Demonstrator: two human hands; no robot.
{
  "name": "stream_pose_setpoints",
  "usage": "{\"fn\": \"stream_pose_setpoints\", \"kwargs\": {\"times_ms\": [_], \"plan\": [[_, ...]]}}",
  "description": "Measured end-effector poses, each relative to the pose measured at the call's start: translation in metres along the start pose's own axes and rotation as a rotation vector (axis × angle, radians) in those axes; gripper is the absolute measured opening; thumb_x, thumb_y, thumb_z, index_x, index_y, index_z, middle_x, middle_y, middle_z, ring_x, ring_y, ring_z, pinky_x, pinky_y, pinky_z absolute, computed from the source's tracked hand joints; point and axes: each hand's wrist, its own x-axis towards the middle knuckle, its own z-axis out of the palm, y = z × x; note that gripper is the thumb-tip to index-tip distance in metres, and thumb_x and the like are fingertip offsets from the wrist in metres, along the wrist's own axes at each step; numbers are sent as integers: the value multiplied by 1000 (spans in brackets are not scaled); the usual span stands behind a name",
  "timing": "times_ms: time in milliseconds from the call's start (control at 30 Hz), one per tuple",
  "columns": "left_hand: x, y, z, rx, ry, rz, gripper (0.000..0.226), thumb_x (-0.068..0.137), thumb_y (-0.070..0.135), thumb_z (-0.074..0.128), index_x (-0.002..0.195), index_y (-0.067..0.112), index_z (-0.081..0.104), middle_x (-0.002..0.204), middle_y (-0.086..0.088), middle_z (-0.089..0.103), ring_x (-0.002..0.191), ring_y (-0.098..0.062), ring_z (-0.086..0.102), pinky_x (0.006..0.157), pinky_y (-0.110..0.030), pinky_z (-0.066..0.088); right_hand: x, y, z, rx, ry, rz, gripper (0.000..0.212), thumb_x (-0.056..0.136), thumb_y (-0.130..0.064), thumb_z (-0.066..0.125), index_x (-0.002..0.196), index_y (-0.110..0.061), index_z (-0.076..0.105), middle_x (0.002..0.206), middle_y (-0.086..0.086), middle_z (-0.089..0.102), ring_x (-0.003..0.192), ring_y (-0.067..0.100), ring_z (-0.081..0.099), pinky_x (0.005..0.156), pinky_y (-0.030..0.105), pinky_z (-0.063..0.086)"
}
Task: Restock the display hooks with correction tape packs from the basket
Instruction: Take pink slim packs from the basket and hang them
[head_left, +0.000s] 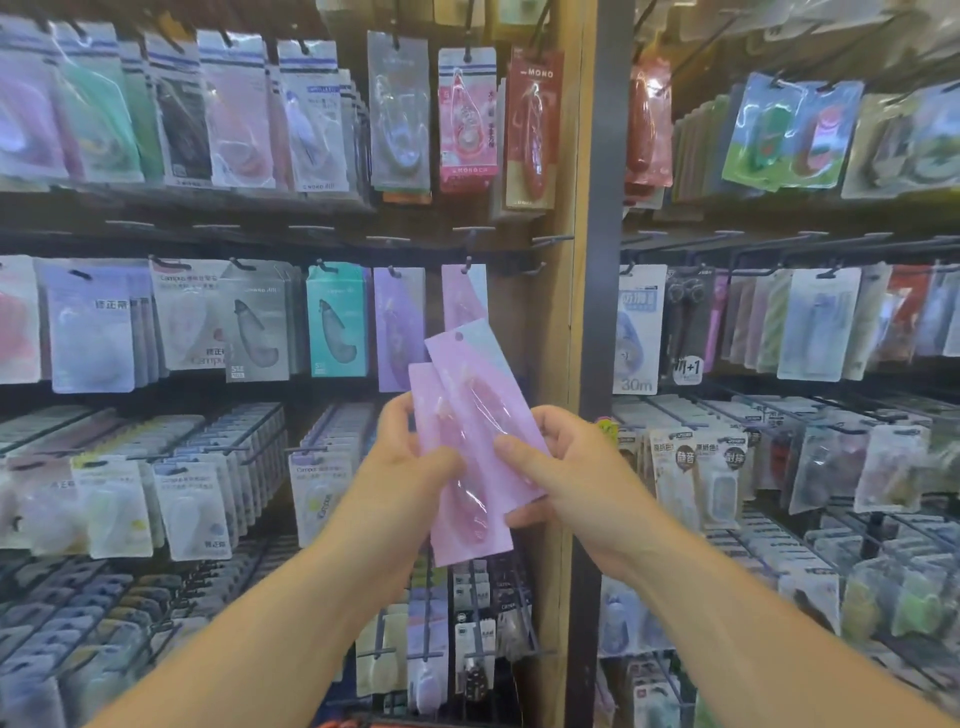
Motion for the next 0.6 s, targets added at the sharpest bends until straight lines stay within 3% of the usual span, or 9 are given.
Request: {"fn": "stream_pose_setpoints", "kwargs": {"times_ms": [100,233,333,467,533,600], "plan": [[6,2,-7,11,-27,43,58,95,-14,59,132,30,56,112,-8,80,98,-31,78,80,-47,59,8,1,7,37,25,-4,19,101,-21,64,114,-8,64,108,8,76,81,16,73,63,35,63],[25,7,-20,-42,131,25,23,98,1,66,119,12,69,105,-11,81,93,-29,80,80,-44,60,34,-8,11,108,94,-43,16,105,-22,57,115,-10,61,113,6,73,87,15,75,66,32,63],[38,15,-35,-11,213,44,17,104,13,64,118,19,70,103,-4,81,92,-27,79,81,-49,62,63,-19,10,61,113,-72,11,106,-23,54,113,-17,60,113,4,70,88,13,72,64,27,61],[40,21,-51,83,127,38,23,109,31,56,130,39,57,115,6,73,97,-27,78,59,-42,64,96,-20,10,-42,158,-75,14,105,-29,57,112,-17,59,115,8,67,95,23,69,71,39,64],[42,21,-57,94,99,46,22,108,33,56,129,39,57,117,3,72,99,-29,77,58,-40,63,106,-18,11,-63,177,-68,17,104,-30,58,114,-15,60,114,7,66,92,23,67,76,47,65],[47,22,-64,107,124,72,18,107,32,59,124,33,62,115,-5,72,95,-29,76,59,-39,62,112,-15,11,-94,184,-77,21,104,-31,59,117,-15,61,114,6,66,90,22,67,75,46,65]]}}
